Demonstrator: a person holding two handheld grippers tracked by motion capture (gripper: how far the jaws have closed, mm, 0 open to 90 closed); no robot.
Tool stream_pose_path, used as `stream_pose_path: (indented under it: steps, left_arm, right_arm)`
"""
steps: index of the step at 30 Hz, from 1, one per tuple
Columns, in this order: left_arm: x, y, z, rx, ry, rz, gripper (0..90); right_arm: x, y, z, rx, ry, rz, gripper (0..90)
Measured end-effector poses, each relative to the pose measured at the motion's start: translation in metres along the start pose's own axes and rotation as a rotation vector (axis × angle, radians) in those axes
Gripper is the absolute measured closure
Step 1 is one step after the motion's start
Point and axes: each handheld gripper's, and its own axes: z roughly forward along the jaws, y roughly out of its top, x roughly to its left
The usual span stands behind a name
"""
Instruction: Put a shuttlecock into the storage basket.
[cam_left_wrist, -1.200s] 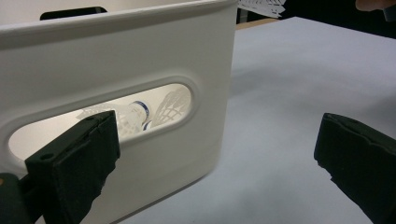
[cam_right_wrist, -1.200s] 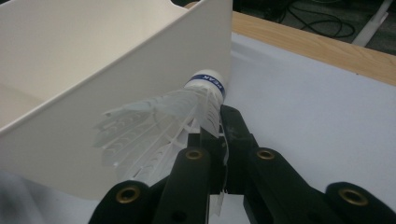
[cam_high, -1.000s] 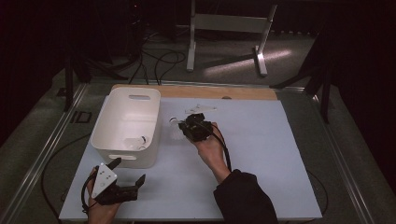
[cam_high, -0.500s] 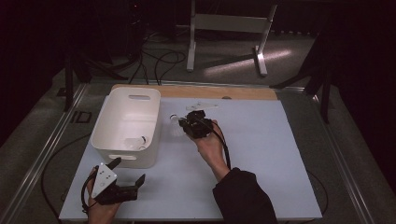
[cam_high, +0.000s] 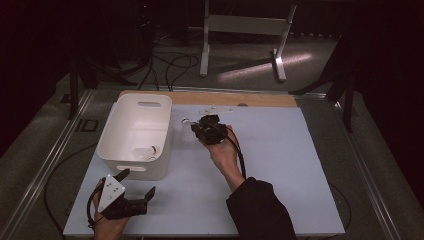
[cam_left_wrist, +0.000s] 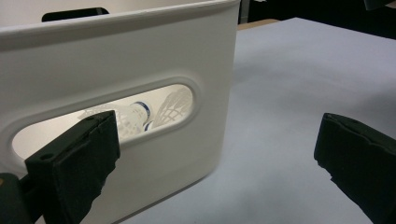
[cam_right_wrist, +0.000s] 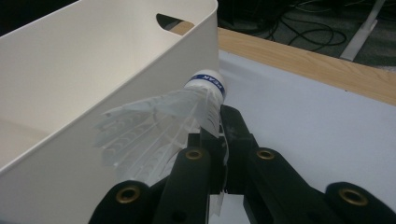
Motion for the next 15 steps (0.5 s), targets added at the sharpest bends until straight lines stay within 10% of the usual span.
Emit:
stream_pose_path:
  steps: [15]
  left_arm:
    - [0.000,0.000,0.000,-0.002,0.001,-0.001,0.6]
  right_arm:
    - [0.007,0.014,0.001,-0.033,0.010,-0.006,89.6]
